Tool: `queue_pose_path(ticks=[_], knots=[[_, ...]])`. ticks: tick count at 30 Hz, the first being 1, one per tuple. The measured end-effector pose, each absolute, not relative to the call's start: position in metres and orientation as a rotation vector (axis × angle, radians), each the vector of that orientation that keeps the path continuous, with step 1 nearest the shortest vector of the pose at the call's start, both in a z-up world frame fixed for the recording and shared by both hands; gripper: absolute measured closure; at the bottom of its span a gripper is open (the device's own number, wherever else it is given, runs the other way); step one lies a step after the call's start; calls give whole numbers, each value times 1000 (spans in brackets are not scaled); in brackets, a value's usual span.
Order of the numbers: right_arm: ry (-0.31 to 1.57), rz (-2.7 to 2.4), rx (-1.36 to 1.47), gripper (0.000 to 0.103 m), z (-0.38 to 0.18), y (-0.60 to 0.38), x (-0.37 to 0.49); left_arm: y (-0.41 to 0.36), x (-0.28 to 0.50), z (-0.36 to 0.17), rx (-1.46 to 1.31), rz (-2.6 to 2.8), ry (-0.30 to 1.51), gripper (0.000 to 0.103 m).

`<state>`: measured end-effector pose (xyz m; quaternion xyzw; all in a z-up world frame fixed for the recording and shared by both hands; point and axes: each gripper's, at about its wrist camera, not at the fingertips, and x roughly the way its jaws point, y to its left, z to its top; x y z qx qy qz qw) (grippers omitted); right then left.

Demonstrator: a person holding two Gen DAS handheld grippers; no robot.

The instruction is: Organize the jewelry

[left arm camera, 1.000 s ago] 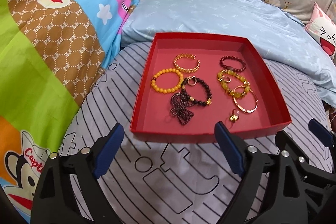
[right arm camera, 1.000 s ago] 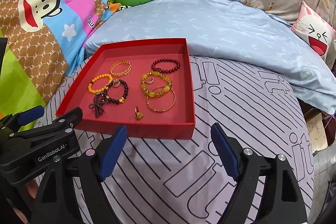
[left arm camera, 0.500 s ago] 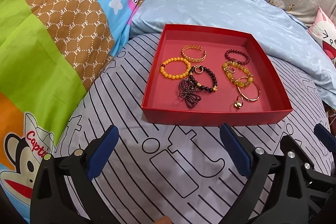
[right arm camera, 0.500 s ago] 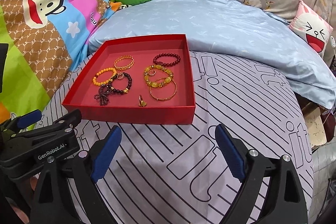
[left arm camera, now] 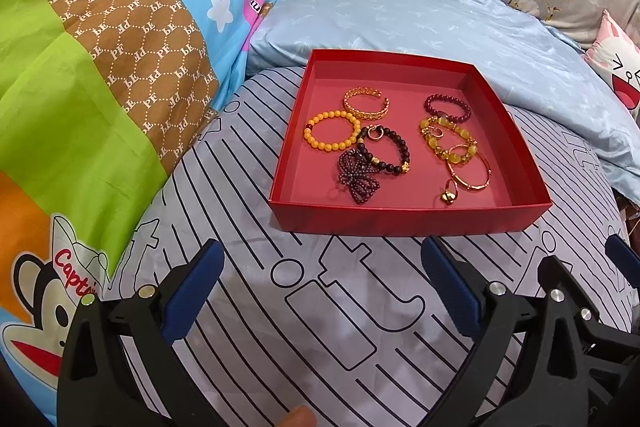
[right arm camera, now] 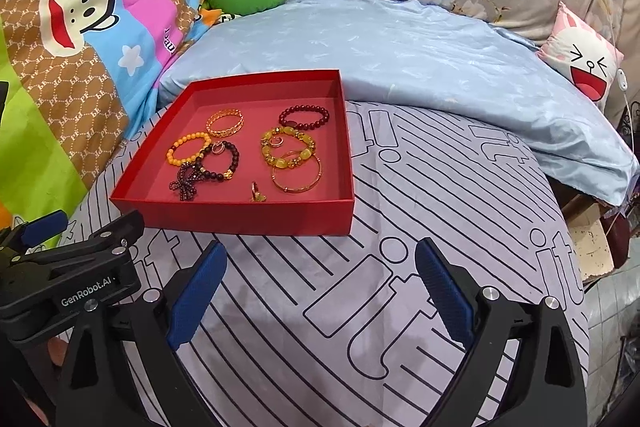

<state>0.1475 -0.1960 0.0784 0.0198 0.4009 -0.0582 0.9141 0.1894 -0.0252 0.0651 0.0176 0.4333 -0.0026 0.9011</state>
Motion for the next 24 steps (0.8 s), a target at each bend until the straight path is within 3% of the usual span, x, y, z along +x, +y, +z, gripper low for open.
queue_pose_path(ticks=[24], knots=[[823,-108,78,6,77,-202,147,-25,188,64,20,-5,897,7]])
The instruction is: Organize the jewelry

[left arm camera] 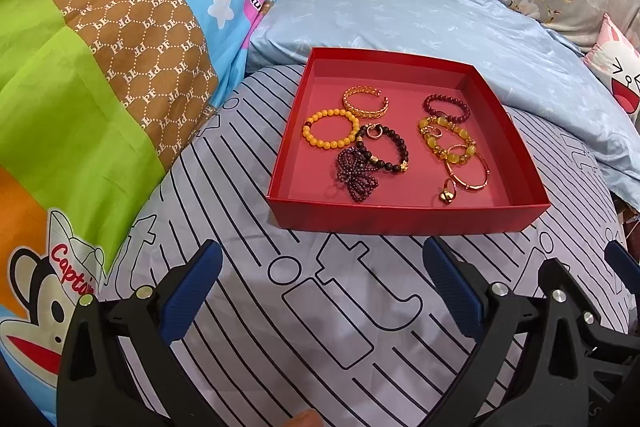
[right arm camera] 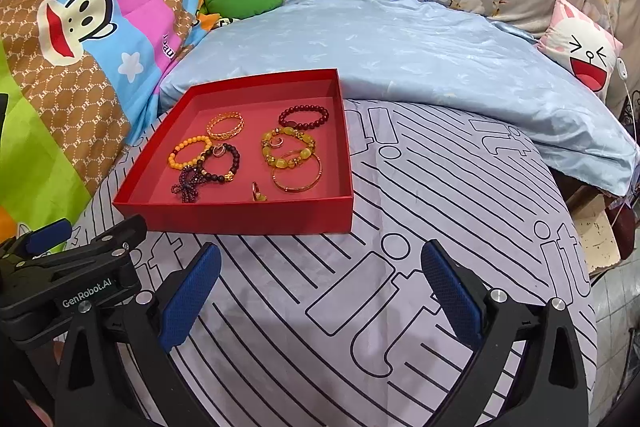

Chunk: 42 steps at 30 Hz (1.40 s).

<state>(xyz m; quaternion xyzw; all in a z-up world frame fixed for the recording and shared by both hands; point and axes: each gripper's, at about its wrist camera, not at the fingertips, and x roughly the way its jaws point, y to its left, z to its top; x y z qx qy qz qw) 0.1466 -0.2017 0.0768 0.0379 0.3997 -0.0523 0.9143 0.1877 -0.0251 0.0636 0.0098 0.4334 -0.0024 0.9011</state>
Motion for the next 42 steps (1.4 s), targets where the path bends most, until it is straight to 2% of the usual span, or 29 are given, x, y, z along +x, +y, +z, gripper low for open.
queue_pose_path(ticks=[42], knots=[[835,-107,70,6,72,-197,145,-25,185,61,36,24,873,7]])
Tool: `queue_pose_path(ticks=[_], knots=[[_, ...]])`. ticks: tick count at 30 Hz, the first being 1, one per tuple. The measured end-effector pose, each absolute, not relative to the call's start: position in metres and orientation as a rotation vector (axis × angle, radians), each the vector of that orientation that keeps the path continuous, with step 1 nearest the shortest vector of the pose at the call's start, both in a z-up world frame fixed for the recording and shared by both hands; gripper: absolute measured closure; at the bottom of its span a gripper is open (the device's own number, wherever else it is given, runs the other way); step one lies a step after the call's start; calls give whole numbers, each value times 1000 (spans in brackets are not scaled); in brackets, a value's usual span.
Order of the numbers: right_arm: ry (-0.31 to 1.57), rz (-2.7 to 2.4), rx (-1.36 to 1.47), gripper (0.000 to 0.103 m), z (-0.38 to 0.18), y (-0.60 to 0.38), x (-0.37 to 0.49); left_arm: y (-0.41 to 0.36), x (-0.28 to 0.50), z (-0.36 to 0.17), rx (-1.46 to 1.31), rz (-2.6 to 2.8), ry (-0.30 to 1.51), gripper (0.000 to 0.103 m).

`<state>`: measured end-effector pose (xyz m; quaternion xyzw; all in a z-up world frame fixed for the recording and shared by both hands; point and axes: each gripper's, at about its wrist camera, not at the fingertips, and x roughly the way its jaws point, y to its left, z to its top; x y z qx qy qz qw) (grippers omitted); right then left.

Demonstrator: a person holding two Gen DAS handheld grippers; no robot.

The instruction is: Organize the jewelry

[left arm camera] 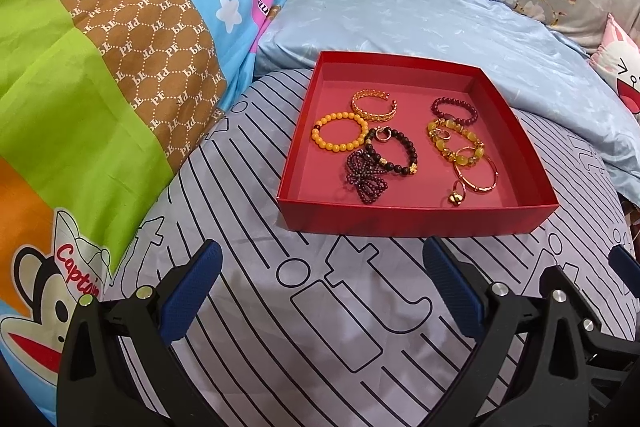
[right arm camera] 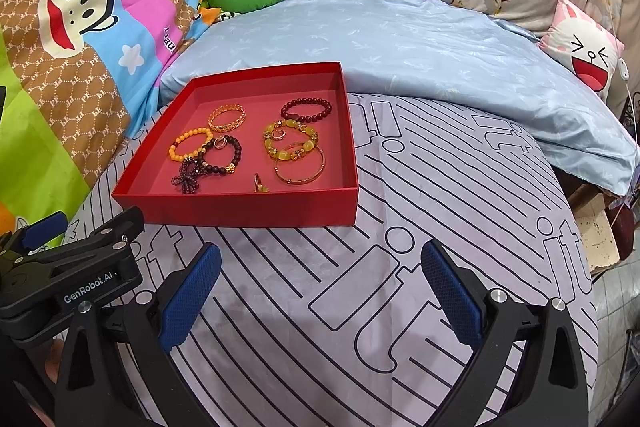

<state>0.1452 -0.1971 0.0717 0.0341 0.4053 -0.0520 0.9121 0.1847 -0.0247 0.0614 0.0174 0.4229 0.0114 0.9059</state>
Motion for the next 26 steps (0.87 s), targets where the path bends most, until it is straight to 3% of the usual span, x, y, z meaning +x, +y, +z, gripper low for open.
queue_pose_path(ticks=[26], knots=[[840,-110,70,6,68,-199,144,-22,184,58,4,41,893,7]])
